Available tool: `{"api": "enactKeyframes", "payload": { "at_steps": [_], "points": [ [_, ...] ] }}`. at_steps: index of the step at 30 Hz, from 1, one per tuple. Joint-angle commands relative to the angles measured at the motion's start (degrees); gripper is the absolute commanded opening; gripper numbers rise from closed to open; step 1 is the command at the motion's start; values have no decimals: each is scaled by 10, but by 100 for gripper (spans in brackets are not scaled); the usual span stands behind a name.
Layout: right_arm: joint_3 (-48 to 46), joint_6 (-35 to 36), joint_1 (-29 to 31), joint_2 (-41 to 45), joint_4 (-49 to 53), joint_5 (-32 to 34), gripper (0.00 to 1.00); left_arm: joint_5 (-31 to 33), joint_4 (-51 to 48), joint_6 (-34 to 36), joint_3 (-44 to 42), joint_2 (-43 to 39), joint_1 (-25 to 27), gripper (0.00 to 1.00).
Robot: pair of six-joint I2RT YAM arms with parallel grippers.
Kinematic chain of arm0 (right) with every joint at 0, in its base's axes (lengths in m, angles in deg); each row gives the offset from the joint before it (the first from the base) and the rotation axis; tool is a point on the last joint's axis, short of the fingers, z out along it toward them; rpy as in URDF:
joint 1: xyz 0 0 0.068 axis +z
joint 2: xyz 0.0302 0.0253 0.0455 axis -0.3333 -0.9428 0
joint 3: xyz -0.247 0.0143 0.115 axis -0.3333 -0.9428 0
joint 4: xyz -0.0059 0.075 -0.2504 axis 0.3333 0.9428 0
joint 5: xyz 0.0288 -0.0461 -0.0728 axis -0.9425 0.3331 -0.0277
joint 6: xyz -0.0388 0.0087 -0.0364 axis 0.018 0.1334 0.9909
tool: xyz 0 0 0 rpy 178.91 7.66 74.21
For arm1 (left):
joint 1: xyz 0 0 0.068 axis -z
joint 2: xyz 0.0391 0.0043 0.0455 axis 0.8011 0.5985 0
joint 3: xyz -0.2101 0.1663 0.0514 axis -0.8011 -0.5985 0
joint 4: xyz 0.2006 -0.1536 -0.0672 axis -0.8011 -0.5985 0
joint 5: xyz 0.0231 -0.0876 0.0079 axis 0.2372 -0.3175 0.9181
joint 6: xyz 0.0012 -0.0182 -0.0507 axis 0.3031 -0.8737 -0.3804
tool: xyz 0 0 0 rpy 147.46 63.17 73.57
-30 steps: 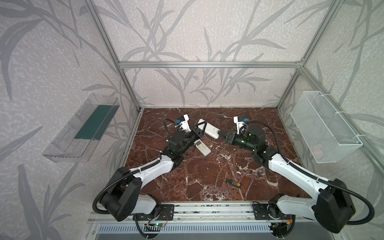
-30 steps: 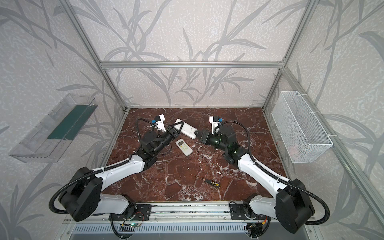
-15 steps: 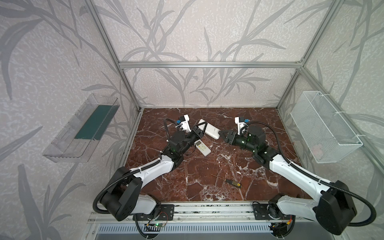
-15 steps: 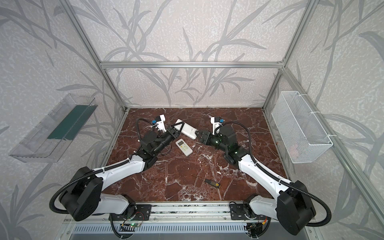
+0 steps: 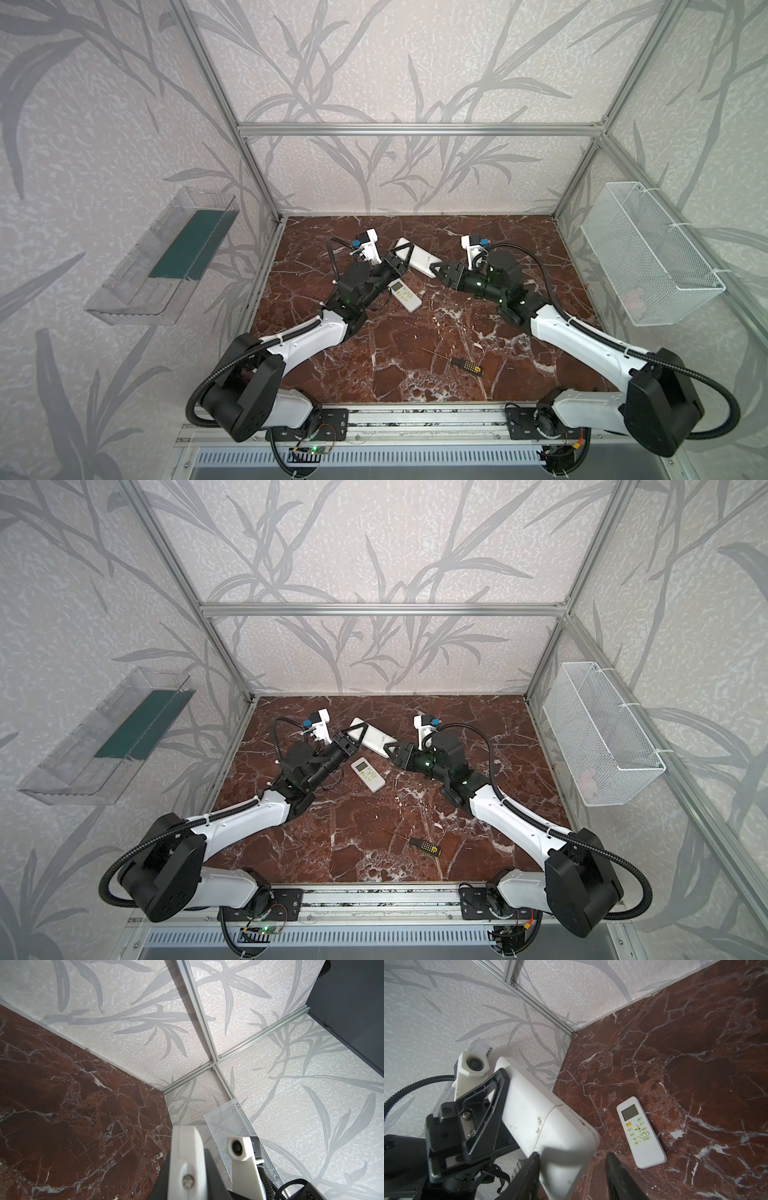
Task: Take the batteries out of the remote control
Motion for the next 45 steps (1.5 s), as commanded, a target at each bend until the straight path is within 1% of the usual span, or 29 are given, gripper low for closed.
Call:
{"api": "enactKeyframes", "payload": {
  "at_steps": [1, 5, 10, 21, 28, 33, 42, 45],
  "points": [
    [13, -11, 3, -9, -39, -12, 51, -3, 28, -2, -1, -6, 3, 0],
    [20, -19, 3, -21, -59, -24, 50, -5, 27, -2, -2, -1, 2, 0],
    [38, -13, 6, -33, -33, -23, 43, -2, 29, -2, -5, -1, 2, 0],
    [7, -2, 7, 6, -12, -7, 31, 13, -1, 24, -3, -22, 1, 0],
    [14, 9, 6, 21, 10, -6, 27, 18, -10, 27, -8, -17, 1, 0],
    [15, 13, 6, 28, 14, -5, 26, 24, -37, 39, -4, -13, 1, 0],
    [15, 3, 6, 5, -4, -15, 23, 9, 6, 12, -3, 11, 1, 0],
    [15, 1, 7, -2, -5, -14, 21, 6, 14, 8, -4, 12, 2, 0]
  ]
}}
